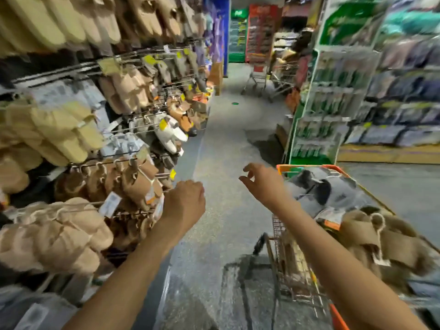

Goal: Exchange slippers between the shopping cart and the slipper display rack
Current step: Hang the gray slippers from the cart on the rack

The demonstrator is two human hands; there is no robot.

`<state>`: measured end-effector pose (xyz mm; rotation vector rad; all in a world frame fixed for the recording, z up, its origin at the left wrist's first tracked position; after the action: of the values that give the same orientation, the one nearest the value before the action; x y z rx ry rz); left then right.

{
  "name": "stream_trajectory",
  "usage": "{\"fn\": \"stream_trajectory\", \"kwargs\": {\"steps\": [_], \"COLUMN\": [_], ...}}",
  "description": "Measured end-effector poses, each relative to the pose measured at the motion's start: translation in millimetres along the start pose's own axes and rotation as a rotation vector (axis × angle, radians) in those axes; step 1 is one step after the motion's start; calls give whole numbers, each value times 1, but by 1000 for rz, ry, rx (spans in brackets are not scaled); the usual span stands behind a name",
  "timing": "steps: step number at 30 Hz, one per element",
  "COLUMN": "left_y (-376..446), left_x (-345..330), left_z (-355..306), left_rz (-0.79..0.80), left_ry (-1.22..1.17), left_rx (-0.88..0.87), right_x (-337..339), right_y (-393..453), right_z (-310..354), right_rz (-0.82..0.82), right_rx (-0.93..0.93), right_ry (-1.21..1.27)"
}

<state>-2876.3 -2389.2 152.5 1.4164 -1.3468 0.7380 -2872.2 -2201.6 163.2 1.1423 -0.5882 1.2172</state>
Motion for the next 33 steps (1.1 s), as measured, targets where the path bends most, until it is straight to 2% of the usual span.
{"fn": "stream_trajectory", "kwargs": {"steps": [2,5,9,15,19,25,28,33], "left_y": [22,44,58,77,91,135,171,217], "left_x": [-24,-58,-101,-156,-194,-248,-280,-332], "left_z": [-49,-119,-192,-276,-311,-338,-345,-349], "left_rz": [74,104,184,277,363,425,519,652], "left_ry": [22,-1,-12,66,91,105,121,191], "left_rx": [-36,-147,-259,-434,-504,-593,-576,-575], "right_x": [27,64,99,124,117,94,84,61], "right_y": [-15,-41,-84,-141,-156,-96,-42,35], "right_z": [-52,-125,-201,-278,-308,-365,-395,-452], "right_rz": [-50,-121,-211,-331,-365,-274,-230,-52], "right_rx": [-106,-286,-506,-742,-824,-848,-829,-794], "right_ry": [-33,-92,-59,-54,-37,28,-2,-61]}}
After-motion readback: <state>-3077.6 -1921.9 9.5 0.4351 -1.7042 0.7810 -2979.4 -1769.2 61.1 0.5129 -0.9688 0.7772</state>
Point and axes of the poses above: each hand's wrist, its own y-axis towards the middle knuckle, its own x-axis out of the back of the hand, z = x × y, the point moved 4 cm from there along y, towards the middle knuckle, and after that the axes turned 12 degrees about x, right-handed, at the moved point
